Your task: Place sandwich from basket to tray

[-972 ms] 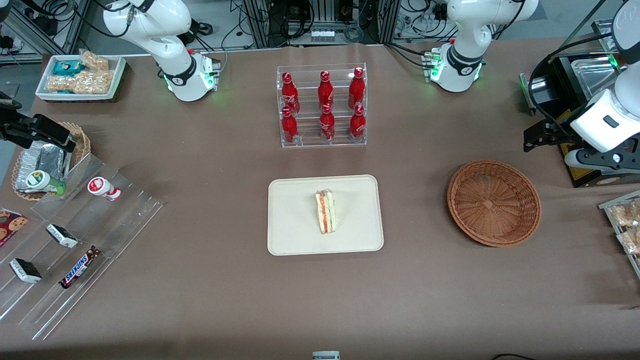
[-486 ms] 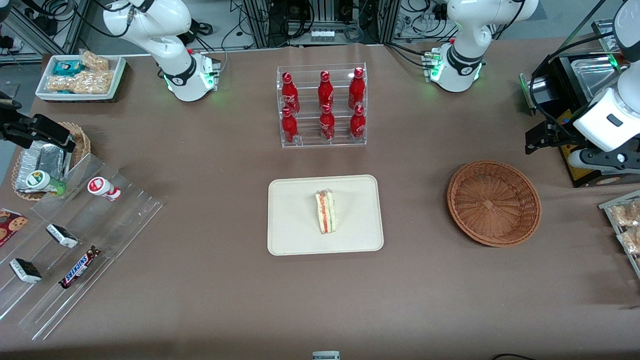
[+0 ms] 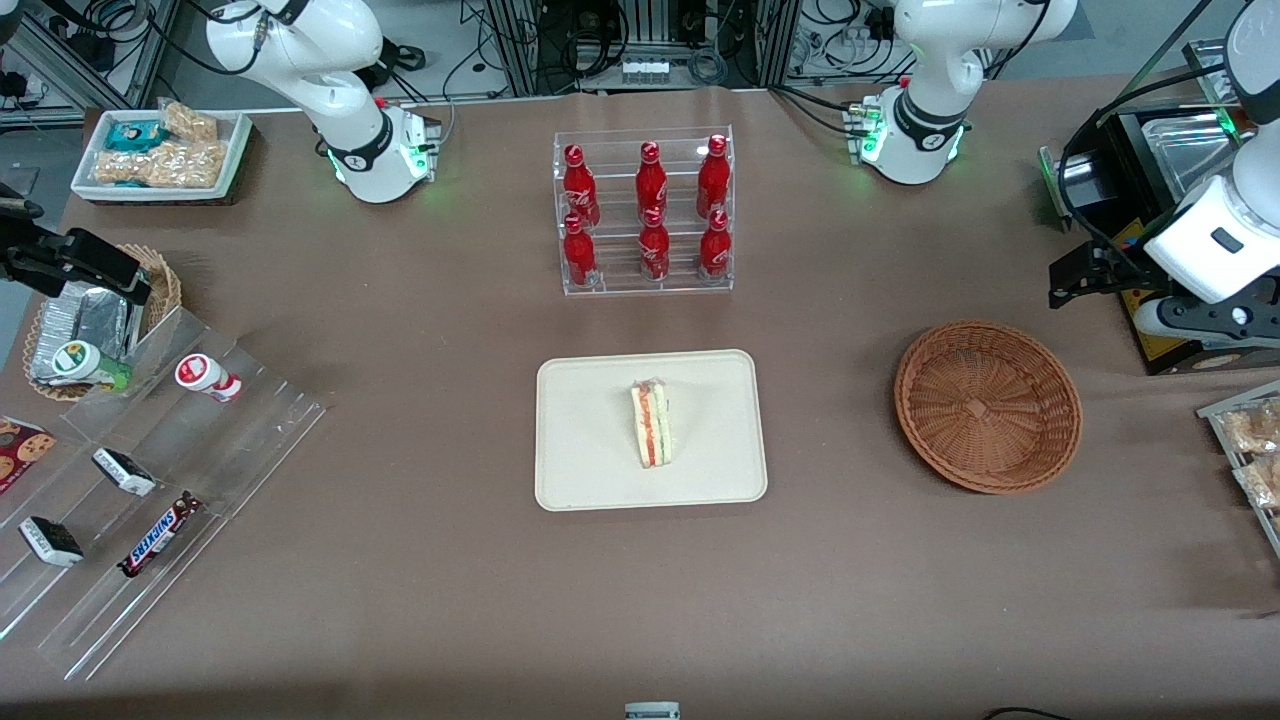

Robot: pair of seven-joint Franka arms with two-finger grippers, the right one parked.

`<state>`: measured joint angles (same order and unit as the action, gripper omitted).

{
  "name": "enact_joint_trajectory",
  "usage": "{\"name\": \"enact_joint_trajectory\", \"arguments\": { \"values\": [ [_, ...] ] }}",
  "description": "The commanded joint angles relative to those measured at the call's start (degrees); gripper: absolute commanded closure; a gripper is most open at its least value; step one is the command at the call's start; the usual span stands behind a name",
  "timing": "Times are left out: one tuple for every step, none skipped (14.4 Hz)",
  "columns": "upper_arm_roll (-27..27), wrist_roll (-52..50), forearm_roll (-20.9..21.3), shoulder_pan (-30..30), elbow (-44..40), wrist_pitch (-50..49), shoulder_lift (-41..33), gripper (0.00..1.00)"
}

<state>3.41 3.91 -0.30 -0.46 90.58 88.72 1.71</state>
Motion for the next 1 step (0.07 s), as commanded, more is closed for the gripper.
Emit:
{"name": "enact_joint_trajectory", "arguments": {
  "values": [
    [0.46,0.22,0.30,0.28,-0.49,0.13,-0.13,0.00]
  ]
}}
